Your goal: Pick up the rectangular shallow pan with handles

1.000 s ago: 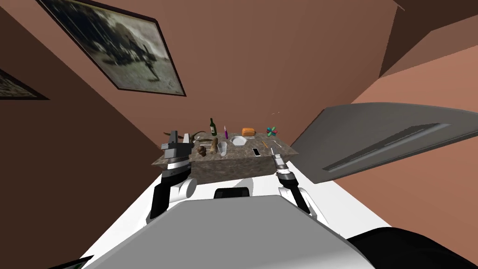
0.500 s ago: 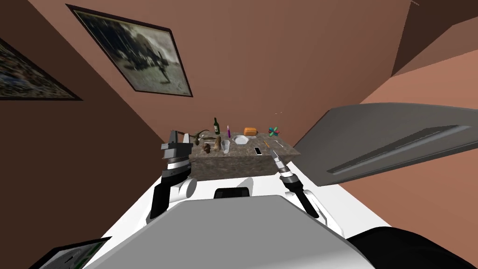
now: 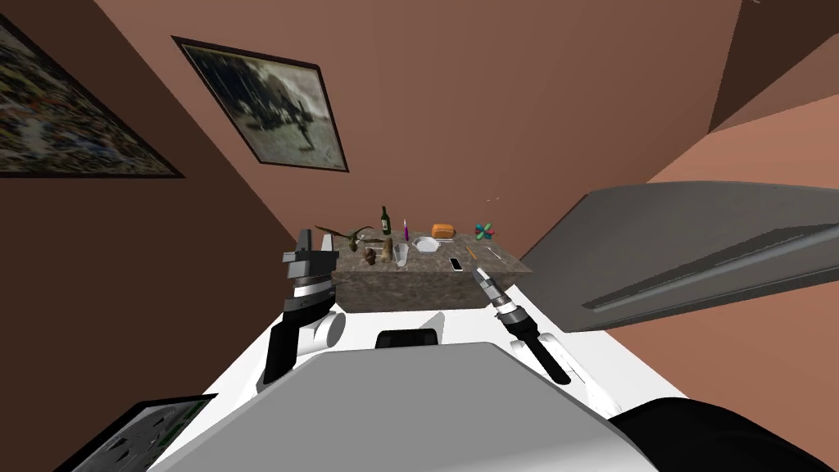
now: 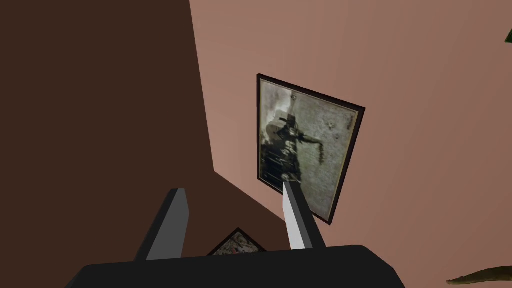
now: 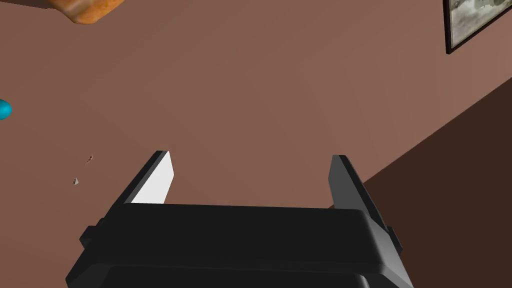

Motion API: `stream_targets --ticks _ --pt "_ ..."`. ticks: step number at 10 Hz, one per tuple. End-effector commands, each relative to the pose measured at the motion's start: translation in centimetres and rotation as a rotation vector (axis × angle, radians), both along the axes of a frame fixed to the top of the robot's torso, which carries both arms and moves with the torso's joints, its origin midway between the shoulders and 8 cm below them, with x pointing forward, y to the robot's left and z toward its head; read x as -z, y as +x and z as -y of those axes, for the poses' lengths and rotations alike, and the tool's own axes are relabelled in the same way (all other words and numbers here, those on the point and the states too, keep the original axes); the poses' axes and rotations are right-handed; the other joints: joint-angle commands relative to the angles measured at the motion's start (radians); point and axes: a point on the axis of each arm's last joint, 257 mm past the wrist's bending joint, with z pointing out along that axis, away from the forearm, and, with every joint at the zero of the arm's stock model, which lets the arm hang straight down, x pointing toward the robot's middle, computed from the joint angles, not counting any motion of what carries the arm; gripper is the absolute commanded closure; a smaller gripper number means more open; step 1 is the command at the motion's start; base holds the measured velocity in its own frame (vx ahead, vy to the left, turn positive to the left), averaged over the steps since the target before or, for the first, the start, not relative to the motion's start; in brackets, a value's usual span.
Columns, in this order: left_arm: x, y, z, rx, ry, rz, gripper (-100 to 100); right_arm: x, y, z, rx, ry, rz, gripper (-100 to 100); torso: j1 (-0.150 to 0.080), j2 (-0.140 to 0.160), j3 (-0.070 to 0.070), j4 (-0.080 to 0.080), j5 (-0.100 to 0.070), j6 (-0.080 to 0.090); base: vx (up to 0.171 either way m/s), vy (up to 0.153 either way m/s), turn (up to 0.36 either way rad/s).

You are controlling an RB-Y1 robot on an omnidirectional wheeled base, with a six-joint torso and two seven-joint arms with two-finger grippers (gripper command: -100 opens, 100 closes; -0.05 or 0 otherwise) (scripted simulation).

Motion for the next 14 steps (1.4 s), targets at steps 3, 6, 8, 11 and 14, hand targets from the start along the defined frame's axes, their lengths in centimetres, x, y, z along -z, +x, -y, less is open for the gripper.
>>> stream_targets --ticks 3,6,8,11,14 --pt "0.0 0.0 0.0 0.000 0.000 0.000 0 2.3 -0.6 1.2 -0.031 -0.144 -0.067 -100 0.000 0.001 0.001 0.000 0.000 0.000 -0.050 0.032 0.100" --pt "0.0 0.0 0.0 0.000 0.000 0.000 0 5.8 -1.6 3.3 -0.049 -0.301 -0.154 -100 0.001 0.001 0.000 0.000 0.000 0.001 -0.045 0.047 0.130" --pt "0.0 0.0 0.0 0.000 0.000 0.000 0 5.7 -1.5 3.3 -0.072 -0.333 -0.160 -100 0.001 0.000 0.000 0.000 0.000 0.000 -0.016 0.030 0.045" --pt "0.0 0.0 0.0 0.000 0.000 0.000 0 9.0 -2.7 6.0 -0.096 -0.494 -0.251 -100 0.000 -0.001 -0.001 0.000 0.000 0.001 -0.020 0.042 0.162" --pt "0.0 0.0 0.0 0.000 0.000 0.000 0 10.4 -3.2 7.6 -0.138 -0.612 -0.302 -100 0.001 -0.002 -0.001 0.000 0.000 0.000 -0.013 0.047 0.118"
